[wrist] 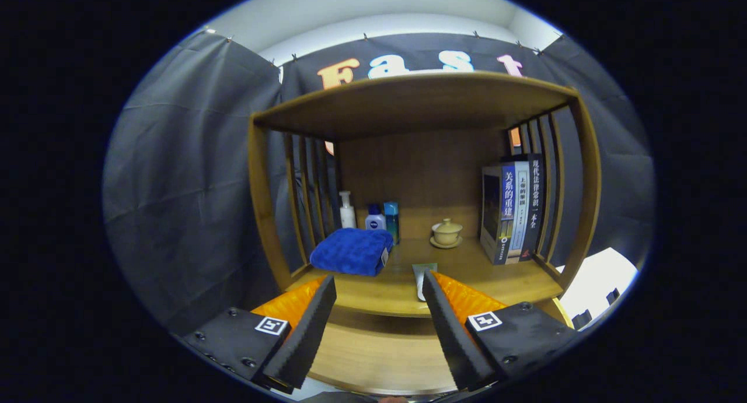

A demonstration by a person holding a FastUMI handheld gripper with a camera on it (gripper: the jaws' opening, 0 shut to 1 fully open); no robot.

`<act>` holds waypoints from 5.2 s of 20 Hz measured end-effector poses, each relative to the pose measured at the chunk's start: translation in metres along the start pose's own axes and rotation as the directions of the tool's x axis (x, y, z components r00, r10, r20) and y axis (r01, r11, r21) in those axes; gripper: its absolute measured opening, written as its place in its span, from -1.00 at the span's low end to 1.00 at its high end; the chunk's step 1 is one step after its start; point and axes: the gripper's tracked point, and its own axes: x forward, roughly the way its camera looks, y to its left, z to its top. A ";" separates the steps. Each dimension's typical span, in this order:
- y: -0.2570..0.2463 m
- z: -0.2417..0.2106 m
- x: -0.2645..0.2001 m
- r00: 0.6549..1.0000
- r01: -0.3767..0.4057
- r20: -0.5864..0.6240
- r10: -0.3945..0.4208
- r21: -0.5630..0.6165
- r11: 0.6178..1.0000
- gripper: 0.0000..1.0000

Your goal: Pull open the drawer, take out the items inside it, and place them on the countertop above the cabinet.

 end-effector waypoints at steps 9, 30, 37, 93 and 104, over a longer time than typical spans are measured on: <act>0.022 -0.043 -0.075 0.996 0.009 0.087 -0.009 -0.001 1.000 0.92; -0.012 -0.190 -0.086 0.986 0.152 -0.054 -0.155 -0.061 0.986 0.93; -0.025 -0.195 -0.077 0.980 0.193 -0.037 -0.197 -0.079 0.978 0.93; -0.045 -0.090 0.012 0.979 0.204 0.024 -0.204 -0.034 0.978 0.95; -0.027 0.003 -0.070 0.986 0.108 0.136 -0.098 -0.066 0.992 0.94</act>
